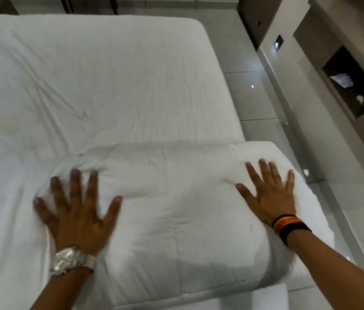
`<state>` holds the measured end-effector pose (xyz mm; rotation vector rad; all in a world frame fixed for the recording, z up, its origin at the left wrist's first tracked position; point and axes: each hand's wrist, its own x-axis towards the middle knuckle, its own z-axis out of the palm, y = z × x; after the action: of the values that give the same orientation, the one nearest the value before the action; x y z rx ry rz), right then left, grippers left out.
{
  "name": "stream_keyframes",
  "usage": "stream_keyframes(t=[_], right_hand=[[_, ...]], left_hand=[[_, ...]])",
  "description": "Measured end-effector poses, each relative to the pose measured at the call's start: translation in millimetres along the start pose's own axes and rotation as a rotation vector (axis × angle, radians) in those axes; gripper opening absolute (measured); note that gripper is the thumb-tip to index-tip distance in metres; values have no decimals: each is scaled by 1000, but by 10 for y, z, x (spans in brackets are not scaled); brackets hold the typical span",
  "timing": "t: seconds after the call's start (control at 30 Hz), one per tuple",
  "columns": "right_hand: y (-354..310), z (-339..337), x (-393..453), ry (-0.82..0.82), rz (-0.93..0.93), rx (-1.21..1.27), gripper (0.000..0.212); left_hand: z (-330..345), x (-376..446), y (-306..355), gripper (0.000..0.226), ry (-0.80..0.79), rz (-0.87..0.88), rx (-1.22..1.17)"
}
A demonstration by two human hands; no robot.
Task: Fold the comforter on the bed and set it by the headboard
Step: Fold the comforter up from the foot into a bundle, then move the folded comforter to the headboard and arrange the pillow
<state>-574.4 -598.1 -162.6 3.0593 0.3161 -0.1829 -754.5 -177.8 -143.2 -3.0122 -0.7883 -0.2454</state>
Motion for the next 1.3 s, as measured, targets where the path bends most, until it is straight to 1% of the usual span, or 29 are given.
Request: stream_keyframes(t=[0.07, 0.17, 0.23, 0.33, 0.43, 0.5, 0.57, 0.63, 0.73, 0.8, 0.87, 0.9, 0.97, 1.03, 1.13, 1.17, 1.27, 1.3], right_hand=[[-18, 200, -15, -57, 24, -22, 81], [-149, 375, 53, -91, 42, -27, 83], [-163, 302, 108, -122, 20, -33, 88], [-126, 13, 67, -131, 9, 20, 93], [-280, -270, 19, -75, -8, 194, 96], [-488, -430, 83, -48, -78, 312, 95], [-745, -572, 232, -57, -165, 388, 94], [-1046, -699, 345, -107, -275, 409, 95], [-1364, -887, 391, -237, -420, 383, 96], [-1534, -1018, 384, -310, -481, 358, 94], [-1738, -1114, 418, -364, -524, 310, 96], [-1813, -1154, 450, -392, -530, 291, 98], [-1947, -1176, 496, -462, -514, 299, 104], [-2044, -1151, 572, -520, -470, 340, 110], [-2209, -1046, 743, -593, -412, 332, 126], [-2282, -1006, 808, -621, -391, 328, 127], [-2407, -907, 922, -740, -329, 367, 113], [-2437, -842, 935, -786, -303, 389, 113]], left_hand=[[196, -22, 3, 87, -37, -3, -2], [489, -61, 211, 82, -88, 20, 4], [517, -29, 194, 82, -104, 7, 31], [304, -37, 164, 84, -101, -25, 46], [61, -109, 310, 82, -111, -139, -26], [-93, -250, 528, 82, -110, -261, -130], [-206, -452, 817, 81, -108, -362, -236], [-276, -705, 1068, 79, -95, -431, -316], [-288, -1029, 1375, 78, -111, -522, -412], [-326, -1211, 1536, 79, -94, -646, -508], [-379, -1335, 1640, 88, -52, -807, -617], [-394, -1365, 1677, 96, -33, -895, -676], [-375, -1430, 1669, 120, -26, -1091, -803], [-338, -1429, 1632, 141, -50, -1239, -911], [-312, -1428, 1622, 155, 2, -1359, -1050], [-289, -1428, 1621, 157, 29, -1379, -1077], [-182, -1421, 1578, 163, 81, -1453, -1124], [-147, -1415, 1547, 165, 95, -1488, -1146]])
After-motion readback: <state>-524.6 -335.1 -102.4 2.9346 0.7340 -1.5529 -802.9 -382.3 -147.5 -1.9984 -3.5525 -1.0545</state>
